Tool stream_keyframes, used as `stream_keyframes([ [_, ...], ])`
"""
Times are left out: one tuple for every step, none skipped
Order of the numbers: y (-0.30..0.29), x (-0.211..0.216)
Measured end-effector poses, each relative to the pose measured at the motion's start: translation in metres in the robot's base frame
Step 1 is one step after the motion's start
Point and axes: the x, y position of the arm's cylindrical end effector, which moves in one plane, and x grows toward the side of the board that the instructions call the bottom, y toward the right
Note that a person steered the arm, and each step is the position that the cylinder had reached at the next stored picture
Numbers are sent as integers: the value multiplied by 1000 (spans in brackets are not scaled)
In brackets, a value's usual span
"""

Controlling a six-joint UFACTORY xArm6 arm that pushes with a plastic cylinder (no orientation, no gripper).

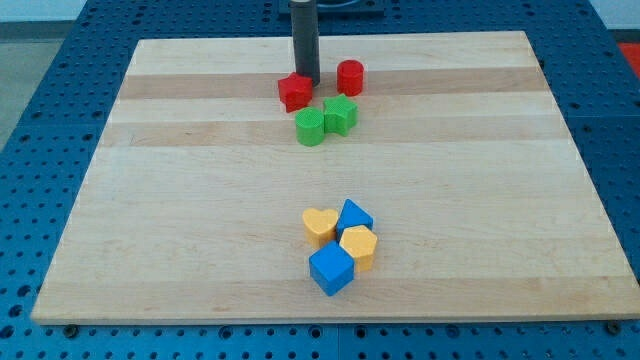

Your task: Move red circle into red star

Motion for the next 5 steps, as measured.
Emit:
stream_keyframes([
  [-3, 7],
  [-3, 7],
  [-4, 7],
  [-4, -3],
  [-1, -51],
])
